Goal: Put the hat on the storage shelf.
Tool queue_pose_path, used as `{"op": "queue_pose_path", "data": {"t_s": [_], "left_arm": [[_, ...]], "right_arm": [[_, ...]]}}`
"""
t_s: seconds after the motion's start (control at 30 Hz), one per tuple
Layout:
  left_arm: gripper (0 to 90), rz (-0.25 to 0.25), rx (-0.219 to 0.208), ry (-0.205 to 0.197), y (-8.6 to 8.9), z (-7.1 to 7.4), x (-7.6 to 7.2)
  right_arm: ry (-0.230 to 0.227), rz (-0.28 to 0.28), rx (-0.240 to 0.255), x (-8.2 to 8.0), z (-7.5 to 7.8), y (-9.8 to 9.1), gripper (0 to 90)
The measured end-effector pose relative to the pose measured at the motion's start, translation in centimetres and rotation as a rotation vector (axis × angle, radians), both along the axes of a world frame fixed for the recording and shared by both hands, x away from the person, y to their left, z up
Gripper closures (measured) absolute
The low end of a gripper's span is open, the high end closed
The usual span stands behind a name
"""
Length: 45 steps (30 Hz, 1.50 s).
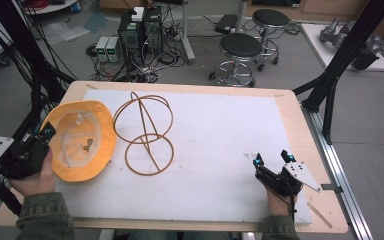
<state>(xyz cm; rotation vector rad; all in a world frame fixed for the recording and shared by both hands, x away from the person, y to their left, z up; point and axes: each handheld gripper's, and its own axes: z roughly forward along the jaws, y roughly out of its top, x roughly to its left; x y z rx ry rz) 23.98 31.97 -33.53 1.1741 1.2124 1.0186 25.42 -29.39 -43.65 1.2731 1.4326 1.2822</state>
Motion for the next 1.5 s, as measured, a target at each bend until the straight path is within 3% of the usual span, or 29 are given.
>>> {"op": "queue_pose_path", "data": {"t_s": [0.3,0.53,0.6,0.87,0.93,1.1,1.5], "left_arm": [[86.8,-0.043,0.004,-0.105,-1.6,1.9,0.7],[86.9,-0.032,0.014,-0.218,-2.8,4.1,1.0],[86.8,-0.035,0.019,-0.234,-3.0,4.8,1.1],[86.9,-0.043,0.062,-0.262,-3.9,6.8,2.3],[86.8,-0.064,0.063,-0.256,-4.0,7.1,2.8],[86.9,-0.080,0.092,-0.255,-4.8,7.3,3.7],[86.9,-0.105,0.129,-0.292,-6.6,8.4,4.1]], "right_arm": [[0.010,0.003,0.004,0.0,0.0,0.1,12.4],[0.006,0.012,0.004,0.0,0.0,0.1,12.4],[0.009,0.009,0.005,0.0,0.0,0.1,12.3],[0.005,0.011,0.006,0.0,0.0,0.1,12.3],[0.006,0.012,0.008,0.1,0.0,0.0,12.4],[0.006,0.013,0.016,0.0,0.0,0.1,12.3],[0.002,0.004,0.030,-0.1,0.0,0.0,12.1]]}}
